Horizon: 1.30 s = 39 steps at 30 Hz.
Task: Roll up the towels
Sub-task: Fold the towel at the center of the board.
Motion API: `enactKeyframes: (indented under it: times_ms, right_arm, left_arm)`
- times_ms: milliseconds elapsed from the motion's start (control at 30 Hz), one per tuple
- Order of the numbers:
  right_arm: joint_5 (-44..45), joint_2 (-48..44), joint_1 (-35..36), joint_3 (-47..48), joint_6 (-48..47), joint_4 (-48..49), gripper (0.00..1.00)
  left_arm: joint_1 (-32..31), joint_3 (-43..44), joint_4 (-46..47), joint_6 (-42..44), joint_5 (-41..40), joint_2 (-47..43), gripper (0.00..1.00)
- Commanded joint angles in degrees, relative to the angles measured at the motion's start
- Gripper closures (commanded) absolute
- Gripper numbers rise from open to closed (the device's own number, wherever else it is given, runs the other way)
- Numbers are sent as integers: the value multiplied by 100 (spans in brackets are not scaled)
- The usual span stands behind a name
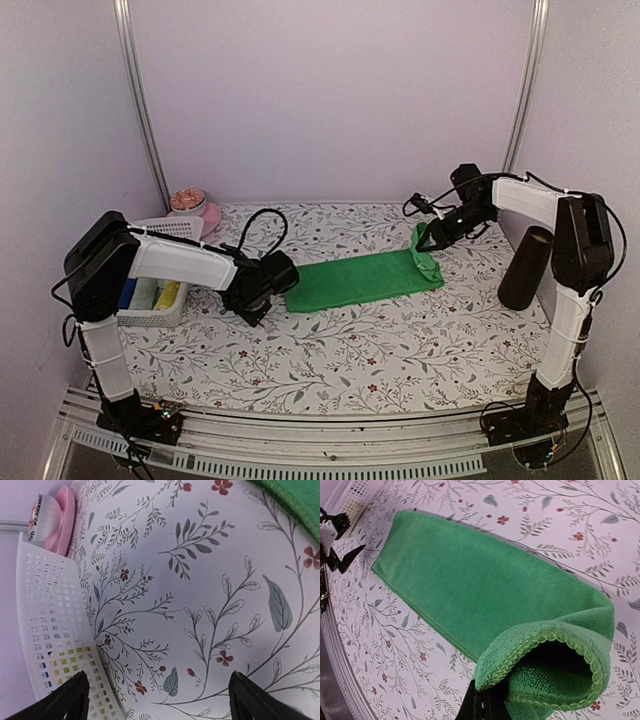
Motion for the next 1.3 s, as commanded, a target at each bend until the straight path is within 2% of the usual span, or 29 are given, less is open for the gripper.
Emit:
enactKeyframes:
  times_ms: [0, 333, 567, 900, 1267]
  right_arm:
    - [-540, 56, 550, 444, -130, -273, 98]
    - [-826, 933, 1644, 1690, 67, -404, 98]
    - [-878, 1575, 2129, 2360, 74, -491, 98]
    - [-858, 2150, 2357, 3019, 256, -366, 98]
    - [-850, 2537, 2444, 3154, 399, -8, 97]
  left_arm:
    - [-65, 76, 431, 259, 52, -37, 3]
    - [106, -447, 1282, 215, -15, -369, 3]
    - [275, -785, 1679, 220, 176, -311, 3]
    - [311, -852, 1809, 234, 241, -175, 3]
    - [304, -812, 1800, 233, 295, -104, 3]
